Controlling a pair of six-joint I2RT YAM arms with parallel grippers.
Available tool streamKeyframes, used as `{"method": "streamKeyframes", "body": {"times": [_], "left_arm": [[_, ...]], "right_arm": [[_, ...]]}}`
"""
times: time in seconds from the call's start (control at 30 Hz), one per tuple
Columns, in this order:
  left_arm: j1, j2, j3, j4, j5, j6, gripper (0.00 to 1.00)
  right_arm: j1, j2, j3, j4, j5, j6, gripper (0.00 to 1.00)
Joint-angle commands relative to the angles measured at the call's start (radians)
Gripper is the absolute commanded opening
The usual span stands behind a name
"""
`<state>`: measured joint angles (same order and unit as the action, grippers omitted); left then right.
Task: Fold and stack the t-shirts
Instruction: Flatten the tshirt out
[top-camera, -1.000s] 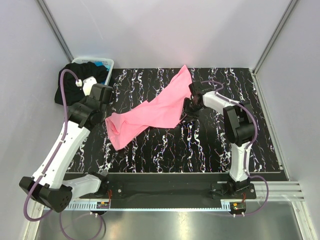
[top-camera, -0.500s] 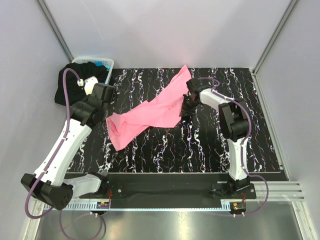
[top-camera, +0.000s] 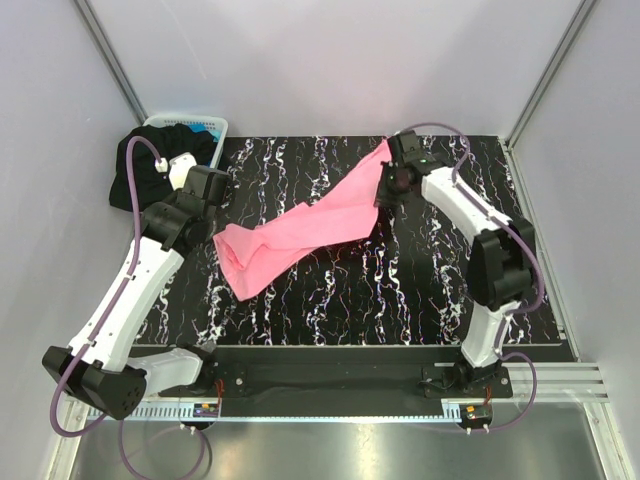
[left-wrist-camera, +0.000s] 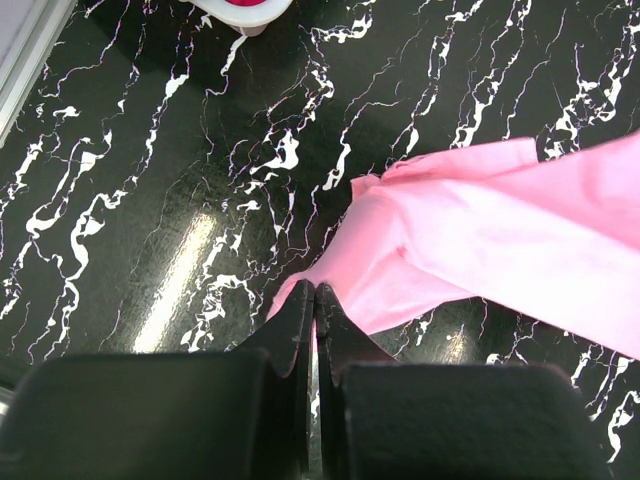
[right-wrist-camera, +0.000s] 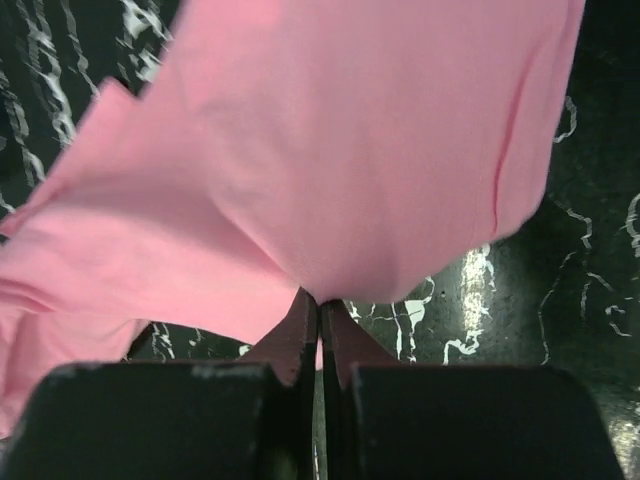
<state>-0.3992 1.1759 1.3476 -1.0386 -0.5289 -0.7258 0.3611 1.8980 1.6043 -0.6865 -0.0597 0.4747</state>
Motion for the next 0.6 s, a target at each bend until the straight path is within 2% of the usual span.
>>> {"method": "streamKeyframes", "body": {"times": [0.0,0.07,0.13,0.17,0.27,0.4,0.57], "left_arm": [[0.003,-0.002,0.022,0.041,0.004,0.006,0.00],[0.003,-0.002,0.025,0.041,0.001,0.009,0.00],[0.003,0.005,0.031,0.041,0.001,0.014,0.00],[0.003,0.010,0.039,0.041,0.003,0.017,0.00],[0.003,0.016,0.058,0.041,0.004,0.017,0.00],[0.003,0.018,0.065,0.043,0.000,0.022,0.00],[0.003,0.030,0.058,0.045,-0.005,0.026,0.00]], "right_arm": [[0.007,-0.073,0.074,-0.044,0.082,-0.036,0.00],[0.009,-0.022,0.148,-0.041,0.103,-0.054,0.00],[0.007,0.083,0.224,-0.044,0.094,-0.080,0.09],[0.007,0.126,0.311,-0.073,0.080,-0.084,0.42],[0.009,0.266,0.440,-0.143,0.025,-0.091,0.73],[0.012,0.311,0.441,-0.159,0.055,-0.094,0.75],[0.012,0.254,0.339,-0.153,0.084,-0.084,0.73]]}}
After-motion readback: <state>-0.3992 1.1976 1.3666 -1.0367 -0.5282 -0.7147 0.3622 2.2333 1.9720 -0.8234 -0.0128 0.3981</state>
